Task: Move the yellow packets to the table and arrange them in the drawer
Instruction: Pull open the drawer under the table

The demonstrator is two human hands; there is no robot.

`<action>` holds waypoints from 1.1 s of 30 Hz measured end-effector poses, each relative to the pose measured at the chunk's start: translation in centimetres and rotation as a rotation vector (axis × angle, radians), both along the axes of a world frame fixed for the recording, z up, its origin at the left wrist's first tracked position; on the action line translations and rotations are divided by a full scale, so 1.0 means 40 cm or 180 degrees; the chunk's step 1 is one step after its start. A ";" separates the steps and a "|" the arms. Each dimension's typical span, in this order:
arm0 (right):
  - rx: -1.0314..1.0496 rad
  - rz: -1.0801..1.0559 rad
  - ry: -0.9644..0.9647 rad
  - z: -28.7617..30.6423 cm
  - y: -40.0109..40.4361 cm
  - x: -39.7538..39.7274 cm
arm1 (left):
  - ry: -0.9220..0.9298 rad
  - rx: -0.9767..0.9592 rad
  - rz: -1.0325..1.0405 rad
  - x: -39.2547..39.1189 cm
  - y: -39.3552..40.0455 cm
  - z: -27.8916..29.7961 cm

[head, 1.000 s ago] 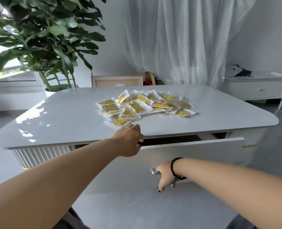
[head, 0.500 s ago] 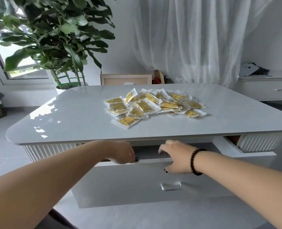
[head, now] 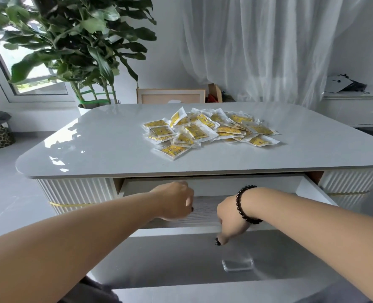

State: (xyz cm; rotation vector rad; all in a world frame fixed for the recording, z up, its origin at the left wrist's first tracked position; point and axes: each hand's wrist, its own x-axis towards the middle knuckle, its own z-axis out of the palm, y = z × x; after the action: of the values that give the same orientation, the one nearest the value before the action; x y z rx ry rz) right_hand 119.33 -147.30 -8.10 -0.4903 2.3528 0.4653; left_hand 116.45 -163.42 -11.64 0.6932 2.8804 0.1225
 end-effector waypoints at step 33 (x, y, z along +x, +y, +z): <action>-0.2789 -0.1801 -0.0037 0.036 0.010 -0.303 | 0.1074 0.1583 0.2184 -0.384 -0.014 0.013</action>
State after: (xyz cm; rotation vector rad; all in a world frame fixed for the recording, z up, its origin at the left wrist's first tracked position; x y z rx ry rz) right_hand 107.21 -146.91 -6.64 -0.1679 2.4466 -0.8523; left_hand 101.11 -163.98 -11.10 -0.2905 3.3047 0.9060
